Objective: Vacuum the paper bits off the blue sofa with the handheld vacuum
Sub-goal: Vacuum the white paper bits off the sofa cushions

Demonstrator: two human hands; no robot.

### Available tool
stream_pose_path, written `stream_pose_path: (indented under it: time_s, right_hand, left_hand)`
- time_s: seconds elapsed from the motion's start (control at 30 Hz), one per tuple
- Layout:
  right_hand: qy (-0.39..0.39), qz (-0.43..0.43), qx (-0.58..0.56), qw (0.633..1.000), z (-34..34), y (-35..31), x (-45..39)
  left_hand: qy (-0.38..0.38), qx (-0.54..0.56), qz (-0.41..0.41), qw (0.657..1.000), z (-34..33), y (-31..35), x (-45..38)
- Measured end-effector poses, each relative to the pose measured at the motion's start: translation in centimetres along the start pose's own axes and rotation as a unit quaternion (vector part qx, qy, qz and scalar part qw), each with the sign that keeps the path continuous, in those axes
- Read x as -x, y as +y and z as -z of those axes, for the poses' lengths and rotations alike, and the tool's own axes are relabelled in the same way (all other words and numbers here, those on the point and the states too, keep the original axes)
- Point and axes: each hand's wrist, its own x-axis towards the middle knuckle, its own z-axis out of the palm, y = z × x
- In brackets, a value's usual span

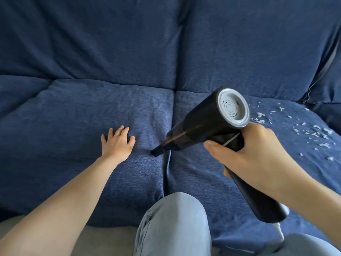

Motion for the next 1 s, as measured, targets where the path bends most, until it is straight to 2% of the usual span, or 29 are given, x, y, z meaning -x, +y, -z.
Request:
stream_pose_path:
  time_s: [0.27, 0.43, 0.57, 0.8, 1.0]
  right_hand:
    - [0.053, 0.008, 0.021, 0.998, 1.3, 2.5, -3.4]
    - [0.091, -0.001, 0.023, 0.996, 2.6, 6.5, -8.9]
    - [0.093, -0.01, 0.033, 0.995, 3.4, 9.5, -12.9]
    - [0.099, 0.006, 0.041, 0.994, 4.4, 12.9, -16.4]
    - [0.105, 0.031, 0.039, 0.993, 6.3, 14.6, -16.9]
  left_hand:
    - [-0.003, -0.037, -0.047, 0.998, -0.7, 1.9, -0.7]
    - [0.01, -0.058, -0.067, 0.996, -1.6, 4.6, -3.4]
    - [0.005, -0.105, -0.076, 0.992, -2.8, 7.0, -5.1]
    - [-0.007, -0.134, -0.059, 0.989, -4.1, 10.6, -7.1]
    - [-0.034, -0.082, -0.033, 0.996, -4.7, 14.5, -6.5]
